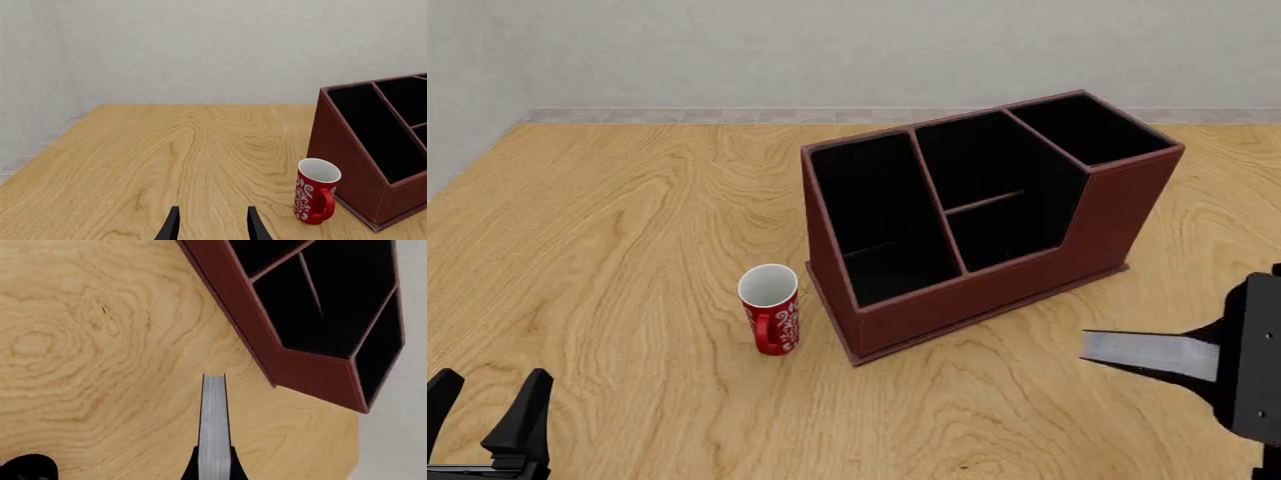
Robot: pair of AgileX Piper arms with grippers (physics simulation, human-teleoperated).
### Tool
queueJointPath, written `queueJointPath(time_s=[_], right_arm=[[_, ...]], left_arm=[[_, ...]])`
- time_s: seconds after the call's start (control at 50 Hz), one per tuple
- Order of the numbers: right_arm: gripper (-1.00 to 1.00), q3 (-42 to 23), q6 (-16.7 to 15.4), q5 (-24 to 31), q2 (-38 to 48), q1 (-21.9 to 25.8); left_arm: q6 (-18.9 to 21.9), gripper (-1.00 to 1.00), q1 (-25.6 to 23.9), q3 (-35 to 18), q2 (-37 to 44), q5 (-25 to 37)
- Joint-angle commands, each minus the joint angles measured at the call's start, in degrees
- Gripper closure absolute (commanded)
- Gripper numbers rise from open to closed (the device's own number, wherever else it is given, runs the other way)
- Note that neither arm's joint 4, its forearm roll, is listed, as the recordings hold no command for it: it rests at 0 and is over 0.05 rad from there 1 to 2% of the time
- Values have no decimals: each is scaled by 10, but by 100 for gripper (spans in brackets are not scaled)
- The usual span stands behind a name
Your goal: Pick up the book and place it in the left compartment of the caddy.
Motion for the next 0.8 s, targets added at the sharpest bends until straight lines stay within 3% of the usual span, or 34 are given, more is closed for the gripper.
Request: queueJointPath(time_s=[0.02, 0.1, 0.14, 0.16, 0.2, 0.22, 0.26, 0.28, 0.3, 0.32, 0.42, 0.44, 0.5, 0.52, 0.62, 0.66, 0.68, 0.7, 0.72, 0.76, 0.8], right_arm=[[100, -65, 101, 48, -32, 55], [100, -86, 158, 48, -29, 102], [100, -83, 163, 48, -38, 111], [100, -98, 185, 48, -31, 123], [100, -88, 178, 48, -37, 121], [100, -95, 192, 48, -35, 135], [100, -122, 224, 48, -26, 158], [100, -127, 221, 48, -29, 161], [100, -149, 254, 48, -16, 167], [100, -149, 238, 48, -24, 171], [100, -191, 296, 48, -7, 211], [100, -197, 291, 48, -8, 212], [100, -216, 342, 48, 13, 234], [100, -229, 337, 48, 12, 243], [100, -271, 397, 48, 43, 265], [100, -268, 385, 48, 42, 253], [100, -302, 427, 48, 61, 287], [100, -300, 434, 48, 66, 288], [100, -321, 471, 48, 79, 304], [100, -330, 467, 48, 83, 312], [100, -340, 491, 48, 96, 331]], left_arm=[[0, -100, 0, 0, 0, 0], [0, -100, 0, 0, 0, 0], [0, -100, 0, 0, 0, 0], [0, -100, 0, 0, 0, 0], [0, -100, 0, 0, 0, 0], [0, -100, 0, 0, 0, 0], [0, -100, 0, 0, 0, 0], [0, -100, 0, 0, 0, 0], [0, -100, 0, 0, 0, 0], [0, -100, 0, 0, 0, 0], [0, -100, 0, 0, 0, 0], [0, -100, 0, 0, 0, 0], [0, -100, 0, 0, 0, 0], [0, -100, 0, 0, 0, 0], [0, -100, 0, 0, 0, 0], [0, -100, 0, 0, 0, 0], [0, -100, 0, 0, 0, 0], [0, -100, 0, 0, 0, 0], [0, -100, 0, 0, 0, 0], [0, -100, 0, 0, 0, 0], [0, -100, 0, 0, 0, 0]])
